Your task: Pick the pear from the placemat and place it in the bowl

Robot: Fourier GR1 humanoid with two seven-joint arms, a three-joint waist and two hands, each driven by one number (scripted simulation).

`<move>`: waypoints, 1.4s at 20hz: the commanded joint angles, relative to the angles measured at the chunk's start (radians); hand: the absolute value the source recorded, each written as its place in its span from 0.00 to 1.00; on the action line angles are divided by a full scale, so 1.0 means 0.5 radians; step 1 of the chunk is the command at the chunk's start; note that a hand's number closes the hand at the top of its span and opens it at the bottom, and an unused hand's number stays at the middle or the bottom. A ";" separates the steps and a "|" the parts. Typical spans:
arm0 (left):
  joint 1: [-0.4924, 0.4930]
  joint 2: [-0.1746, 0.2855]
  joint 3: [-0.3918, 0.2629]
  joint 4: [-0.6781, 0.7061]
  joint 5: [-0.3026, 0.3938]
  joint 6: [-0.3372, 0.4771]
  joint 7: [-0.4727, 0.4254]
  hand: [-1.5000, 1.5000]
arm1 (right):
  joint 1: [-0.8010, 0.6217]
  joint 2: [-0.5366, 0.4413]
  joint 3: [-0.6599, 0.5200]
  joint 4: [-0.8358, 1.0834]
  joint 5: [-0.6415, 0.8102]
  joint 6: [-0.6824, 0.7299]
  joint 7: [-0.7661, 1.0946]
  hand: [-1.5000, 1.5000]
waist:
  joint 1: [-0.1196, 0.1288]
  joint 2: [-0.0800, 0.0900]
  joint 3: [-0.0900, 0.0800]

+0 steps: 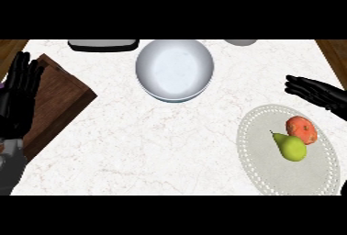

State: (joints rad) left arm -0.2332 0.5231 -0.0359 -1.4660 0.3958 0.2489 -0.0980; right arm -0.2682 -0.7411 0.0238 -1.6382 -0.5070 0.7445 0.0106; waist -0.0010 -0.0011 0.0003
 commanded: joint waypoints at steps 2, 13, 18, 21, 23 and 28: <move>0.007 -0.036 -0.033 -0.057 -0.040 0.010 0.018 0.50 | -0.168 -0.351 -0.151 0.177 0.145 0.299 0.021 0.00 | 0.019 0.005 0.000; -0.060 -0.100 -0.057 0.043 -0.060 -0.057 -0.039 0.50 | -0.609 -0.698 0.199 0.330 0.524 1.075 -0.090 0.00 | 0.086 0.030 0.003; -0.034 -0.043 0.021 0.049 -0.036 -0.105 -0.038 0.50 | -0.593 -0.632 0.344 0.379 0.814 1.035 -0.250 0.00 | 0.088 0.030 0.006; -0.091 0.008 0.071 0.023 -0.030 -0.102 0.051 0.50 | -0.593 -0.618 0.400 0.370 0.944 0.984 -0.355 0.00 | 0.057 0.018 0.005; -0.072 -0.059 0.050 0.098 -0.057 -0.104 -0.047 0.50 | -0.611 -0.593 0.453 0.455 1.082 0.936 -0.478 0.00 | 0.069 0.031 0.006; -0.049 -0.015 0.088 0.018 -0.030 -0.131 0.064 0.50 | -0.537 -0.531 0.620 0.481 1.343 0.749 -0.665 0.00 | 0.059 0.018 0.006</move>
State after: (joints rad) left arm -0.2691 0.4916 -0.0189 -1.4428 0.3670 0.2012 -0.0904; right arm -0.5593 -1.0062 0.2958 -1.4320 0.0582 1.0451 -0.1243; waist 0.0329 0.0109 0.0029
